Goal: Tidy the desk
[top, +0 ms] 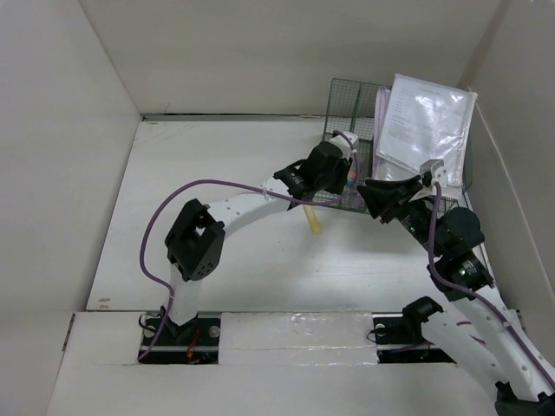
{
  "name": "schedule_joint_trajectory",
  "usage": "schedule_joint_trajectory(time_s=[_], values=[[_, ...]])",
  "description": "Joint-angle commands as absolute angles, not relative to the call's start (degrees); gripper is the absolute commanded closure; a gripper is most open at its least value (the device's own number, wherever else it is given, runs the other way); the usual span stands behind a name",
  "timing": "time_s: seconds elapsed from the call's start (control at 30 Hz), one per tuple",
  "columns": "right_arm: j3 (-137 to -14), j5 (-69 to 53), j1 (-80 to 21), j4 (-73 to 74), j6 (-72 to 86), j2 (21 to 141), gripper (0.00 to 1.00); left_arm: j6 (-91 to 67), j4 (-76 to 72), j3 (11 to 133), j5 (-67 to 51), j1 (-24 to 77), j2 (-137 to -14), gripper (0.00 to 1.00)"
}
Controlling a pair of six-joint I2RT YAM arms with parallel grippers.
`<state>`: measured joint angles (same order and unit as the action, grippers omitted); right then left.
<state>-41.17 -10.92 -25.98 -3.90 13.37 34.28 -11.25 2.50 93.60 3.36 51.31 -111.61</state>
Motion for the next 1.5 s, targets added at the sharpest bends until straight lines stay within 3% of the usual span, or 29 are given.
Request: schedule_joint_trajectory(time_s=[0.0,0.4,0.7,0.93,1.47], values=[[-40.96,-10.11,-26.54,-6.42,13.8,32.26,0.63,-11.78,7.38,96.5,3.43,51.33,-112.41,1.0],[-40.61,-3.96,-26.54,-4.04,13.98,24.43,0.62,-11.43,12.3,101.33,1.06,51.33,-115.57,1.0],[-40.52,-3.16,-26.54,-3.69,14.5,24.17,0.62,-8.97,21.35,114.5,3.69,51.86,-122.07,1.0],[-40.43,-3.34,-26.54,-3.95,14.5,24.52,0.62,-8.44,25.22,121.2,4.31,52.38,-126.12,0.85],[-40.43,-4.13,-26.54,-4.39,14.68,25.75,0.62,-9.58,20.83,119.09,0.35,52.38,-122.96,0.65]])
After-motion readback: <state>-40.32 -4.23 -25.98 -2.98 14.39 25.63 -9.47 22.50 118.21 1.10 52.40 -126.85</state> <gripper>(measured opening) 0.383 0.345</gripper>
